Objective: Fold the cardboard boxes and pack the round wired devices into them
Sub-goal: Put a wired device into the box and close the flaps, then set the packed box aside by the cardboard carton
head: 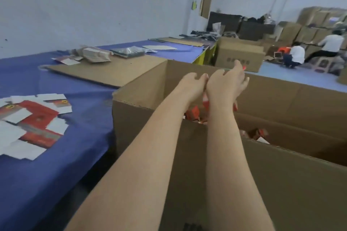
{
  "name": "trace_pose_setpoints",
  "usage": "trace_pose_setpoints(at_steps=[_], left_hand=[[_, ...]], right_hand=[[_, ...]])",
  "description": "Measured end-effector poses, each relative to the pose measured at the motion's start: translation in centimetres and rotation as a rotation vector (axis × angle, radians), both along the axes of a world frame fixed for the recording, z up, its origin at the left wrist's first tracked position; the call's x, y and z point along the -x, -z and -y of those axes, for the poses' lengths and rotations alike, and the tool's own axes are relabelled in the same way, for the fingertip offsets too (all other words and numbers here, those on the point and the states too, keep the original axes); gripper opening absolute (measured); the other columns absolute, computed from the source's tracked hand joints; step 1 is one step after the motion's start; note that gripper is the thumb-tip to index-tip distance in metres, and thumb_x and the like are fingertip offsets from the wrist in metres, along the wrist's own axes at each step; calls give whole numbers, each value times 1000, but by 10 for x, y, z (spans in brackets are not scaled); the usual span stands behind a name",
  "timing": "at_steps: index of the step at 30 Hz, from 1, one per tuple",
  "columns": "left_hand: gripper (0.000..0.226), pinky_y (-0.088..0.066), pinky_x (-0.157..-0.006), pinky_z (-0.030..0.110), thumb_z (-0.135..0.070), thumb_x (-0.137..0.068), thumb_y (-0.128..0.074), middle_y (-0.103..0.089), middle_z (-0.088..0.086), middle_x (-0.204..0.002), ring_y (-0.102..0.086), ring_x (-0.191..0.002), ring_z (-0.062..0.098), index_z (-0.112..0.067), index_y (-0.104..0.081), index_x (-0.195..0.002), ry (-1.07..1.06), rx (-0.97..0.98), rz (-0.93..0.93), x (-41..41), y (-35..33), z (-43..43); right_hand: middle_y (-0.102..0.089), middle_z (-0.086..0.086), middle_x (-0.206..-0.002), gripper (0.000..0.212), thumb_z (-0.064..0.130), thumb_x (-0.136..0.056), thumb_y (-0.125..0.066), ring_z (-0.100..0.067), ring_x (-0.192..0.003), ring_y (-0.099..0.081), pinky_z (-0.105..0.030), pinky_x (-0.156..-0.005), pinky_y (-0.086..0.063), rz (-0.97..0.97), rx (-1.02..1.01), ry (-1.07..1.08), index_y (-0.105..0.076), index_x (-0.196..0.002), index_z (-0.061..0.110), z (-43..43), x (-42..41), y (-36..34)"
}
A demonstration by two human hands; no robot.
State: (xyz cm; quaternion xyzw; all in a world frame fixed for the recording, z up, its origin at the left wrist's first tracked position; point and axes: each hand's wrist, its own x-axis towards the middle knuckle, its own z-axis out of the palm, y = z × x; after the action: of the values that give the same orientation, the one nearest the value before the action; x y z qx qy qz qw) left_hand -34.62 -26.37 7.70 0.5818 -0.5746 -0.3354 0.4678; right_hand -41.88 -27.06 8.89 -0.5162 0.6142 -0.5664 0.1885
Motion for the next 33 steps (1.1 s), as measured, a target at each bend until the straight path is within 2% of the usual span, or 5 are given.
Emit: trace_pose_setpoints(at_steps=[3, 11, 18, 30, 33], left_hand=[[37, -51, -84, 35, -36, -103, -38, -66, 17, -105, -62, -89, 25, -8, -60, -113, 42, 44, -238, 1, 6, -8], [29, -44, -63, 27, -17, -96, -45, -64, 20, -112, -57, -85, 21, 1, -59, -115, -731, 312, -386, -153, 15, -67], [45, -37, -106, 43, -28, -92, -53, -46, 18, -137, -44, -125, 35, -5, -53, -130, -1263, -186, 65, -305, 99, -163], [46, -15, -116, 52, -34, -94, -41, -38, 7, -146, -22, -140, 31, -15, -46, -136, -1214, -469, 170, -340, 127, -190], [37, -18, -114, 52, -37, -95, -42, -53, 7, -131, -35, -132, 32, -16, -56, -122, -1211, -390, 102, -348, 123, -196]], right_hand=[[-37, -5, -149, 44, 5, -99, -35, -20, -142, -25, -35, -118, -16, 153, 171, -93, -37, -142, 13, -9, -8, 5], [-68, 0, -90, 23, 5, -94, -44, -13, -84, -65, -21, -75, -50, 309, 85, -825, -56, -91, 24, -57, -165, 40], [-66, -9, -117, 30, 14, -92, -47, -29, -109, -57, -26, -76, -38, -273, -262, -1088, -63, -117, 10, -98, -295, 117], [-43, 2, -62, 29, 19, -88, -58, -22, -69, -41, -27, -63, -32, -85, -387, -1055, -45, -64, 13, -107, -373, 150], [-52, 5, -76, 10, 20, -90, -57, -17, -76, -48, -26, -67, -33, -76, -343, -1020, -55, -85, 11, -104, -372, 152]])
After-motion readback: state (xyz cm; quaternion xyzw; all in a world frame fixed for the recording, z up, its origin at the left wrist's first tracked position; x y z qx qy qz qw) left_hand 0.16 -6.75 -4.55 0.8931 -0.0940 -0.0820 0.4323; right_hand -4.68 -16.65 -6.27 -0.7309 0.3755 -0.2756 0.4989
